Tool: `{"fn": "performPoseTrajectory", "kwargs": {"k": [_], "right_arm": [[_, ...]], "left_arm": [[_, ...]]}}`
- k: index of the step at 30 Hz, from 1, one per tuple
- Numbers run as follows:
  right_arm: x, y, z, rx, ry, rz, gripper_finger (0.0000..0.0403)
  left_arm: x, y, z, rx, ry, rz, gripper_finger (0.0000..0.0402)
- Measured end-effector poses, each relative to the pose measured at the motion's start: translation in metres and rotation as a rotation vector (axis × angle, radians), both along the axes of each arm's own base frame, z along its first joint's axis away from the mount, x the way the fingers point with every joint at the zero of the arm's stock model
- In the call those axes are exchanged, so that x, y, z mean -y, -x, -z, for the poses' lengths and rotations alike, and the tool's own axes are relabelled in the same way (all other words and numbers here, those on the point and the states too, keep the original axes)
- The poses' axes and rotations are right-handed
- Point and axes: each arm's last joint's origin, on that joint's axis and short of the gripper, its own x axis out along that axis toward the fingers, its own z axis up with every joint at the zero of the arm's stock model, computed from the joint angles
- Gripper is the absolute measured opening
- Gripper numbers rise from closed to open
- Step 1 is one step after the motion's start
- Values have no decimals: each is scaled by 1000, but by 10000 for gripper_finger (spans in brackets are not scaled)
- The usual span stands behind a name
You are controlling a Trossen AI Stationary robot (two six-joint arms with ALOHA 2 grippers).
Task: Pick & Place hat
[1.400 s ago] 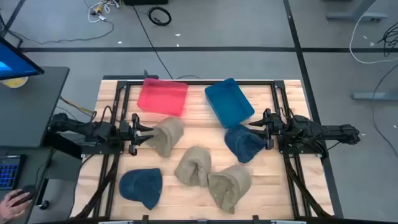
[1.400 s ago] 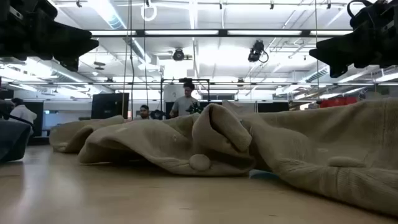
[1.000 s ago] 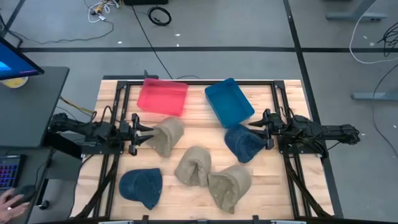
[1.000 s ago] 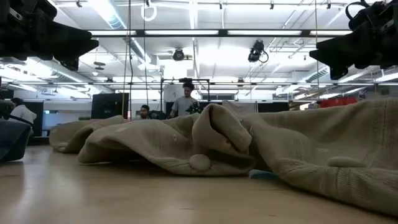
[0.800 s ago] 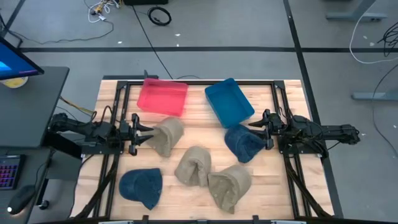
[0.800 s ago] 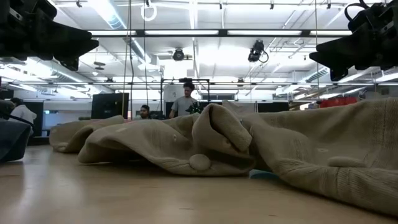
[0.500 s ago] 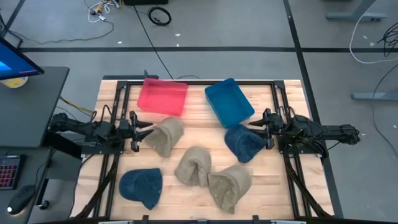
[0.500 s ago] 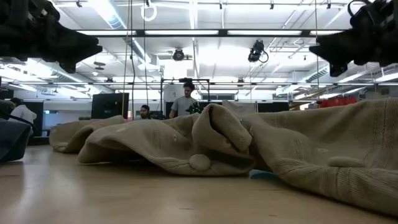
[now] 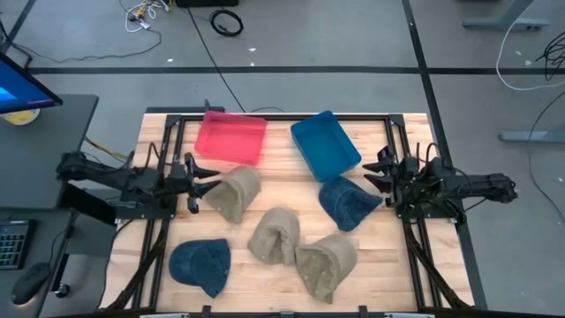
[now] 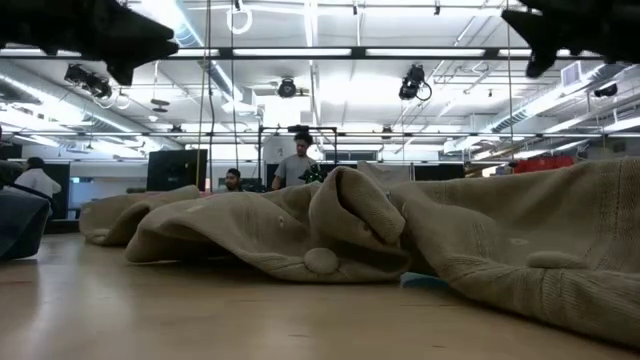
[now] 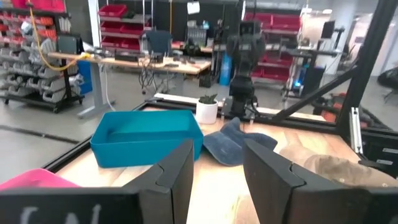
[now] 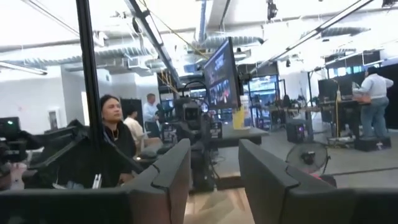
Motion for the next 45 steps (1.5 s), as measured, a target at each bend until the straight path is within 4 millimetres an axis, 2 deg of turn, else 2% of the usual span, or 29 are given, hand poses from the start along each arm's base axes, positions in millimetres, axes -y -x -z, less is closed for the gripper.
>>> {"fn": "performPoseTrajectory", "kwargs": {"k": [3,6,11,14,18,22,25,36,42,45], "right_arm": [[0,-8,-27,-50,21,6,139],[0,-23,-49,-178,36,9,139],[0,-63,-63,-412,31,18,139],[0,-88,-57,-509,33,16,139],[0,-115,-39,-635,39,14,139],[0,-134,-22,-732,49,13,139],[2,-144,-12,-783,53,18,139],[12,-160,17,-911,28,53,139],[15,-163,24,-936,20,63,139],[15,-163,24,-937,19,64,139]], "left_arm": [[2,-8,-10,-52,-10,-2,140],[4,-15,-19,-100,41,-7,140],[5,-26,-23,-210,144,-44,140],[5,-31,-18,-299,198,-69,140],[7,-37,-5,-429,231,-61,140],[10,-43,7,-556,195,-14,140],[11,-47,12,-588,169,-9,140],[14,-63,33,-719,108,-32,140],[12,-72,35,-699,18,-71,140],[6,-71,38,-746,-9,-93,143]]}}
